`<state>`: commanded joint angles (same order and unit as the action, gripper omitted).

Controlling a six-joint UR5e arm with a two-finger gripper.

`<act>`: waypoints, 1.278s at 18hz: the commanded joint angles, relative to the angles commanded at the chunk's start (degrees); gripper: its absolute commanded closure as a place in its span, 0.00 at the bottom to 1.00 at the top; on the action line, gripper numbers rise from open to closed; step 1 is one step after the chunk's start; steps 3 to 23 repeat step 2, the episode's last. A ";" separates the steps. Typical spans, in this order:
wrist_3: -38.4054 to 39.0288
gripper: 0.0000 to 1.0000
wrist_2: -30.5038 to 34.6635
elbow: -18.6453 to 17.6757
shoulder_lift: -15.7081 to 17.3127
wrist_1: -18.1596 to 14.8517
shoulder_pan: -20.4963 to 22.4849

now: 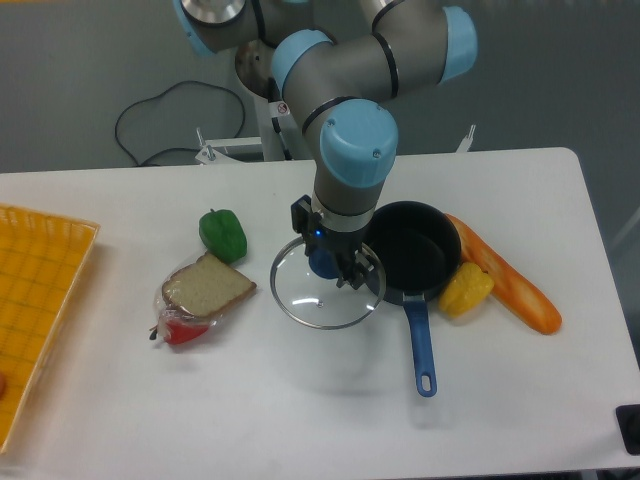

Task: Open the lid
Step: 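Lift the glass lid off the pot and move it beside the pot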

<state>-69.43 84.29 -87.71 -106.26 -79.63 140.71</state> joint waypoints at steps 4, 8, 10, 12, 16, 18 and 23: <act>0.00 0.45 -0.17 0.00 0.09 -0.09 0.18; 0.00 0.45 -0.17 0.00 0.09 -0.09 0.18; 0.00 0.45 -0.17 0.00 0.09 -0.09 0.18; 0.00 0.45 -0.17 0.00 0.09 -0.09 0.18; 0.00 0.45 -0.17 0.00 0.09 -0.09 0.18; 0.00 0.45 -0.17 0.00 0.09 -0.09 0.18; 0.00 0.45 -0.17 0.00 0.09 -0.09 0.18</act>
